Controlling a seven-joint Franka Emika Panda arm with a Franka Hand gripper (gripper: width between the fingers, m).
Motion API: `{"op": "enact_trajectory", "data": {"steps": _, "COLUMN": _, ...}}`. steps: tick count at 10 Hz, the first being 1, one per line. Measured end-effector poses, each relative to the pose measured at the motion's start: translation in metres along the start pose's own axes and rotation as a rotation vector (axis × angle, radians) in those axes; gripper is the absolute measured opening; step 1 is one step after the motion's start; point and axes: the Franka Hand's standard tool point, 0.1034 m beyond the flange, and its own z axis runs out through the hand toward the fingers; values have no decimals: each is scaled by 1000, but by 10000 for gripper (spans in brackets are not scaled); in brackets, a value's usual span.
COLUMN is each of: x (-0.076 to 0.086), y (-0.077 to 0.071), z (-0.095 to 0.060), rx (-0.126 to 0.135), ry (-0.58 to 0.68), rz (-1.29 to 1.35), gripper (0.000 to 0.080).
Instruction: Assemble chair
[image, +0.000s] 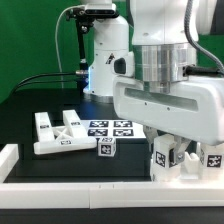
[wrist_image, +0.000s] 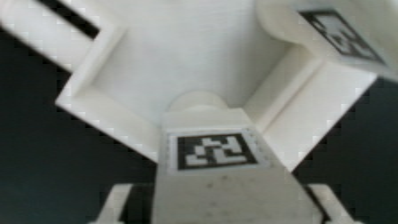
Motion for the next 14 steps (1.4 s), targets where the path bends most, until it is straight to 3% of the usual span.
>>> {"op": "enact_trajectory", "data": {"steps": 2, "x": -2, "y": 0, "z": 1, "rx": 21, "ry": -29, "rz": 403, "gripper": 284}}
{"op": "enact_trajectory", "data": {"steps": 4, "x": -1, "y": 1, "z": 1, "rx": 28, "ry": -45, "rz": 622, "gripper": 284}}
{"op": "enact_trajectory", "data": {"steps": 8, "x": 1, "y": 8, "z": 2, "rx": 8, "ry": -39, "rz": 779, "gripper": 285}}
{"op": "enact_trajectory", "data": {"steps": 9, "x": 1, "y": 8, "z": 3, "rx": 8, "ry": -39, "rz": 777, "gripper": 363}}
{"op": "enact_trajectory", "data": {"steps": 10, "x": 1, "y": 8, "z": 2, "rx": 9, "ry": -39, "rz": 770, "gripper": 363}}
{"op": "enact_trajectory", "data": {"steps": 11, "x": 2, "y": 4, "z": -6, "rx": 25, "ry": -41, "rz": 724, "gripper": 557}}
{"op": "enact_trajectory", "data": {"steps": 12, "x": 0, "y": 2, "z": -19, "rx": 52, "ry": -42, "rz": 675, "gripper": 621}}
{"op": "enact_trajectory", "data": {"steps": 14, "x": -7, "y": -2, "z": -30, "rx": 49, "ry": -35, "rz": 576, "gripper": 641}}
